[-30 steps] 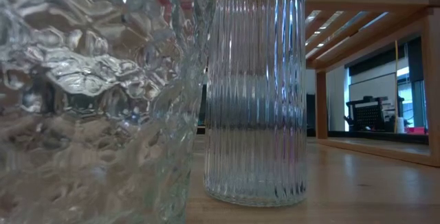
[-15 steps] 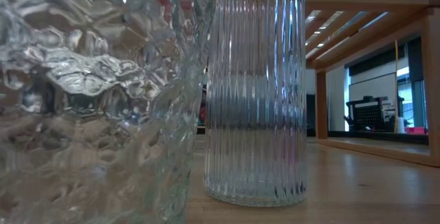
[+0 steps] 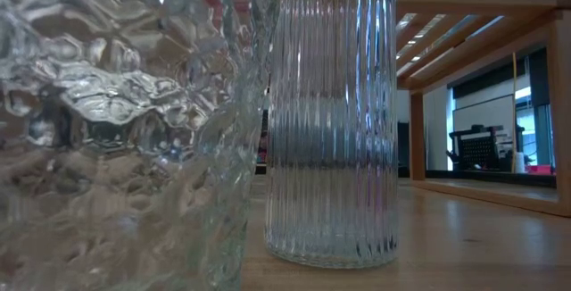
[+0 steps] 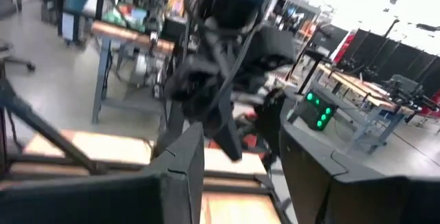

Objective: Sort vases onto shelf
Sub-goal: Put the violet vase on the shelf aligned with the other violet vase

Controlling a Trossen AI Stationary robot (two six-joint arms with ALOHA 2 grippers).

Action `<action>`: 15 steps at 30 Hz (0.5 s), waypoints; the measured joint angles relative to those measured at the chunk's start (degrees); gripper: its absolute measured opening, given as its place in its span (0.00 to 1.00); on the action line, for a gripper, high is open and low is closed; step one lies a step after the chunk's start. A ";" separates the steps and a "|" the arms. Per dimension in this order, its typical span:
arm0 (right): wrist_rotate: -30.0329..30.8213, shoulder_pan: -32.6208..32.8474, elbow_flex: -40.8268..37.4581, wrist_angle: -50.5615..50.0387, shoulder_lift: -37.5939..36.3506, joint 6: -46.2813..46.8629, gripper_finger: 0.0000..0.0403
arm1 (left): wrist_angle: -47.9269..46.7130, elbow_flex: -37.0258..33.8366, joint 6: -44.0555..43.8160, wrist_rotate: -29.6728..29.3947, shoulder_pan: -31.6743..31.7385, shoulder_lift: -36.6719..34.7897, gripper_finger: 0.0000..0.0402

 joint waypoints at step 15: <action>0.01 0.00 0.01 -9.97 0.00 -0.01 0.34 | 0.00 0.00 0.00 0.00 0.00 0.00 0.96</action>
